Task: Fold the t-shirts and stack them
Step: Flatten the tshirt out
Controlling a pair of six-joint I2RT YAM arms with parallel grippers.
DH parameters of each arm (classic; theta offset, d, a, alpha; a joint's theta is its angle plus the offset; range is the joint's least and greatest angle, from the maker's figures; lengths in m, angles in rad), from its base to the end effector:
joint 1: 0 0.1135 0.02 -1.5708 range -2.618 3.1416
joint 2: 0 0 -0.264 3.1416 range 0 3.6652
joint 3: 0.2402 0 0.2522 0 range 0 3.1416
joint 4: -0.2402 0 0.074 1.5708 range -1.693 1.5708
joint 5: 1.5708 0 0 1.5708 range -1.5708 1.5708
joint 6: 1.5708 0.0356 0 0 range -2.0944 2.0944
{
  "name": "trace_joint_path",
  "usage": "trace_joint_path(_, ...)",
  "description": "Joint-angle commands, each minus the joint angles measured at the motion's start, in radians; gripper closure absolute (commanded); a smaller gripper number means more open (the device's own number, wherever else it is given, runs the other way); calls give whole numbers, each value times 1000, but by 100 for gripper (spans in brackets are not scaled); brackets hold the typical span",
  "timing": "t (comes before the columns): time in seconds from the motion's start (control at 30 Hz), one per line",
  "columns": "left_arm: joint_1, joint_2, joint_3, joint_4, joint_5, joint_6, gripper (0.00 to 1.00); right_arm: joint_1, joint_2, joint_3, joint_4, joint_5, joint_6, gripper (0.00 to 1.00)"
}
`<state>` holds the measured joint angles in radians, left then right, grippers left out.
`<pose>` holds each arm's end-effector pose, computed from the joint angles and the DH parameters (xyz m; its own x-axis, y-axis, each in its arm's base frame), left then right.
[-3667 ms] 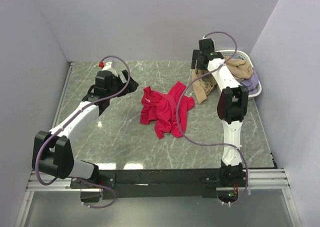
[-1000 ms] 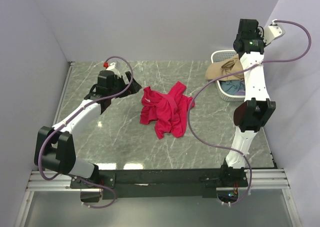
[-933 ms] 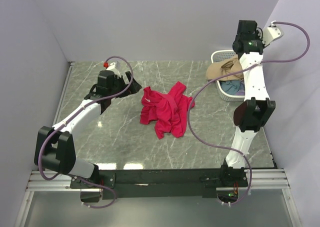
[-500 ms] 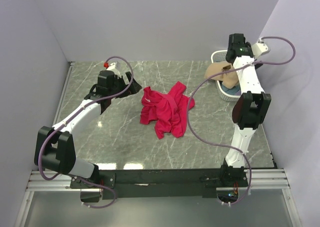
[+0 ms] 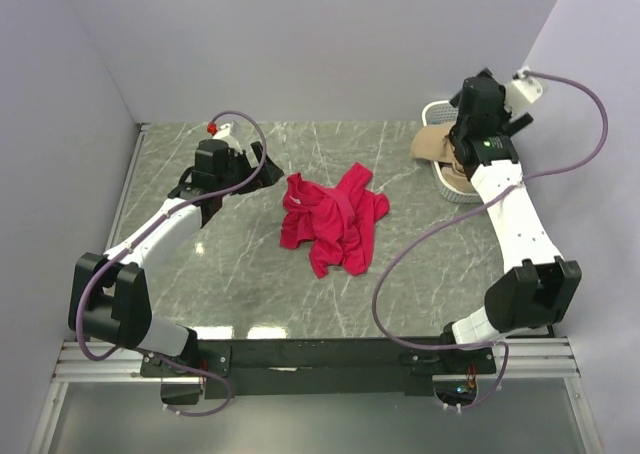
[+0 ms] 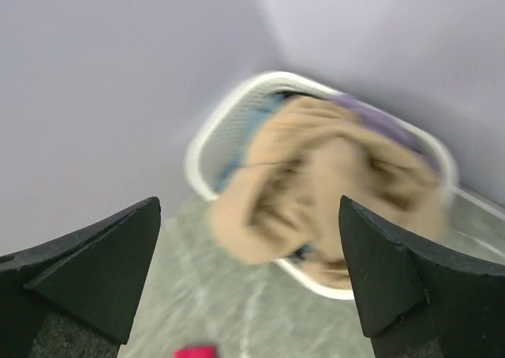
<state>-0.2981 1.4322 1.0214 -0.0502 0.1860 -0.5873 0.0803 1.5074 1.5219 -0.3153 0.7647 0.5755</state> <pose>0.3132 -0.1031 0.2837 -0.6016 -0.3848 -0.7000 0.1365 0.8139 -0.5647 0.3434 0.0029 0.4110 0.0795 0.4004 -0.9129 0.6651 0.6608 0.3477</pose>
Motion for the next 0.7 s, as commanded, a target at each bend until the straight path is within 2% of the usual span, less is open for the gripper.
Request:
trace_joint_path(0.0,-6,-10,34,12,-13,18,1,64,7,81,33,-201,-198,0)
trace_joint_path(0.17,-6,14,19,13,-37,9,1,170,57,75,-105,-451,-230,0)
trace_joint_path(0.3,-7,27,-13,24,-43,-3,1,231,70,-34,-101,-634,-268,0)
trace_joint_path(0.43,-9,50,-38,35,-72,-37,0,303,143,-28,-139,-795,-324,1)
trace_joint_path(0.67,-10,13,-101,41,-183,-101,0,412,299,64,-211,-890,-427,2)
